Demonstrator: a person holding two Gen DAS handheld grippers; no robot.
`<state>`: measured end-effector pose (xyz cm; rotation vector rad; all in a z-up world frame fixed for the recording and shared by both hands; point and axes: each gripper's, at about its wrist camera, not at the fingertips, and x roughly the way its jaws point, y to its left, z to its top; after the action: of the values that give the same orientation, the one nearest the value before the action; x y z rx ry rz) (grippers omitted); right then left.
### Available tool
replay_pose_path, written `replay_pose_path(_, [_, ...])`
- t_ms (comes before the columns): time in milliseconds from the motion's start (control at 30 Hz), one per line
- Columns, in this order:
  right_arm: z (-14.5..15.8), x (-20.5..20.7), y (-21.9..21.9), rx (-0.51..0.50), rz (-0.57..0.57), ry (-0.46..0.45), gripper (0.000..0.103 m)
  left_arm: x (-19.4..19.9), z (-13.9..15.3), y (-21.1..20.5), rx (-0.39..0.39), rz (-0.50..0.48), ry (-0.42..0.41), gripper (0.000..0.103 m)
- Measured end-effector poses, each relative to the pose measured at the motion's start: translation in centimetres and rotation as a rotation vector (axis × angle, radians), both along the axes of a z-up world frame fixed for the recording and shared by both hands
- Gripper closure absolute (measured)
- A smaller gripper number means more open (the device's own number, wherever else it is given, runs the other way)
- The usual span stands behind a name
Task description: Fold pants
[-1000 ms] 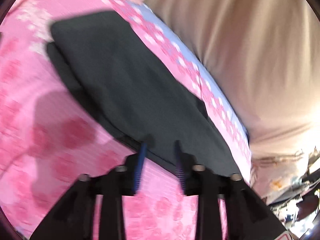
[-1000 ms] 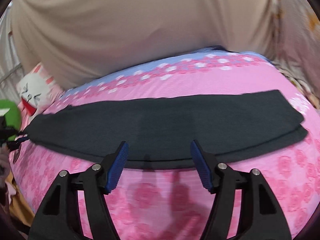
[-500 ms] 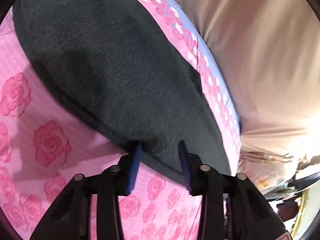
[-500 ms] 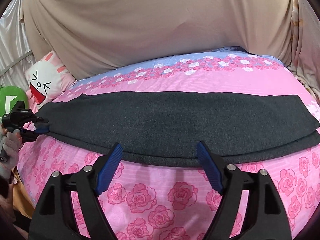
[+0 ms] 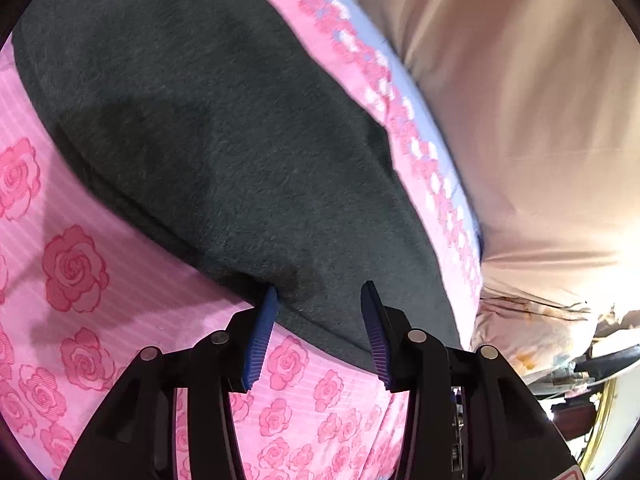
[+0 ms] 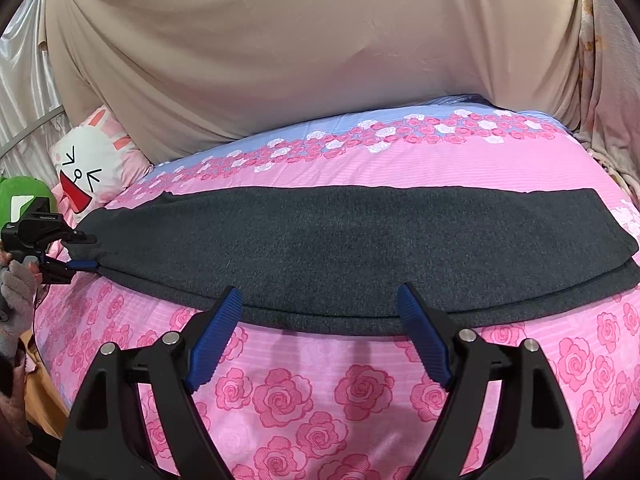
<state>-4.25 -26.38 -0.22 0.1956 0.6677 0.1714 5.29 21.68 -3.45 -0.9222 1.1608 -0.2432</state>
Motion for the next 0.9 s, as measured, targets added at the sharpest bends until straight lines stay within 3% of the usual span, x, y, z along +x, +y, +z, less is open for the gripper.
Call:
replay_pose_path(233, [0.1,0.0,-0.1,0.004,-0.001,0.001,0.024,1.1,-1.0,-0.4,-0.013,0.037,0.008,0.065])
replay_pose_path(267, [0.1,0.0,0.0,0.004,-0.004,0.0,0.024,1.3,-1.0,-0.5,-0.013,0.037,-0.008,0.101])
replay_pose_path(467, [0.1,0.0,0.1,0.009,-0.003,-0.002,0.023,-1.6,2.7,0.1,-0.001,0.008,-0.153,0.099])
replay_pose_path(567, [0.0,0.2,0.3,0.01,0.005,0.003,0.02,-1.9,-0.2,-0.2,0.08,-0.027,-0.036,0.099])
replay_pose_path(667, [0.4,0.2,0.6,0.006,0.008,-0.006,0.02,-2.0,-2.4,-0.2,0.06,-0.035,0.007,0.095])
replay_pose_path(733, [1.2,0.6,1.3,0.053,0.057,-0.011,0.02,-2.5,-1.2,-0.1,0.039,-0.039,-0.055,0.095])
replay_pose_path(833, [3.4,3.0,5.3,0.023,0.171,-0.004,0.039,-4.0,2.1,0.0,0.101,-0.041,-0.171,0.093])
replay_pose_path(900, [4.8,5.4,9.9,-0.033,0.276,-0.018,0.043,-4.9,4.2,0.5,0.142,-0.026,-0.24,0.079])
